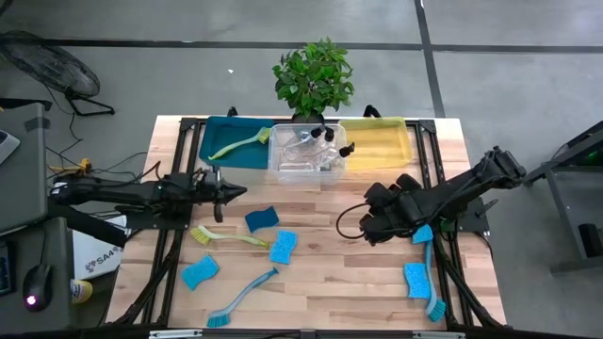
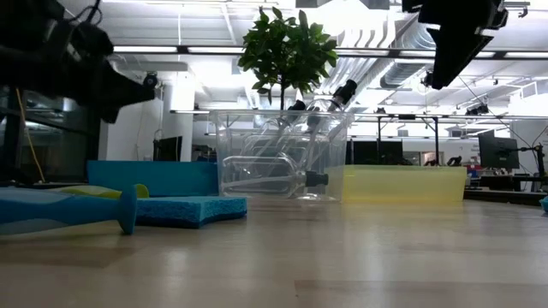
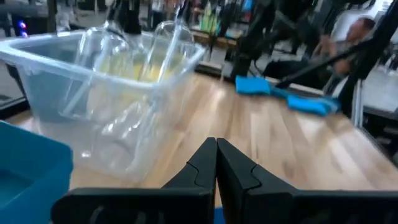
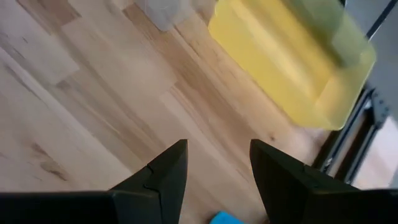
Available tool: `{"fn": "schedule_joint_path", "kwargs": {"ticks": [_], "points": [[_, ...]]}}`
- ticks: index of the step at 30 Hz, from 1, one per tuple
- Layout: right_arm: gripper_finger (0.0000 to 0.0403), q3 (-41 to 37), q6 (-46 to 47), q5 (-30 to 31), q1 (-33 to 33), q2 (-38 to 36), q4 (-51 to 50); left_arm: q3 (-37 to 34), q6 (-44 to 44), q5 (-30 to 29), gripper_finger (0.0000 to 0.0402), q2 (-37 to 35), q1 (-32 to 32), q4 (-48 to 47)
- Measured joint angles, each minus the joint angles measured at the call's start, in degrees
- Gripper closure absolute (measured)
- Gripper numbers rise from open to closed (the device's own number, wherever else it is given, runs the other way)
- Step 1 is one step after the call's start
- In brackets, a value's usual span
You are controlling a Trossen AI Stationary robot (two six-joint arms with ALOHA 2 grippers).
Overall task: Pick & Place Kitchen Sink Supplies
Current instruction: Put the light blue sponge into the yellow bin
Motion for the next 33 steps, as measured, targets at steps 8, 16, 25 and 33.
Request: {"fn": "schedule_joint_path", "kwargs": {"ticks": [8, 16, 25, 33], "points": [[0.0236, -4.06, 4.21, -5.59, 0.72, -0.01, 5.91, -0.19, 4.22, 1.02, 0.0401, -4.86, -0.03, -0.09], [0.0236, -9.47, 3.23, -6.56, 2.41, -0.01, 10.56, -0.31, 3.19, 1.89, 0.0401, -11.10, -0.04, -8.36], [0.0236, -10.45, 12.31, -18.76, 2.84, -0.01, 6.45, -0.42, 2.65, 2.50, 0.0401, -13.80, -0.04, -12.79], [0.0236, -10.43, 18.05, -26.96, 3.41, 0.01, 2.68, -0.50, 3.72, 5.99, 0.0401, -13.88, -0.04, -13.37]]}}
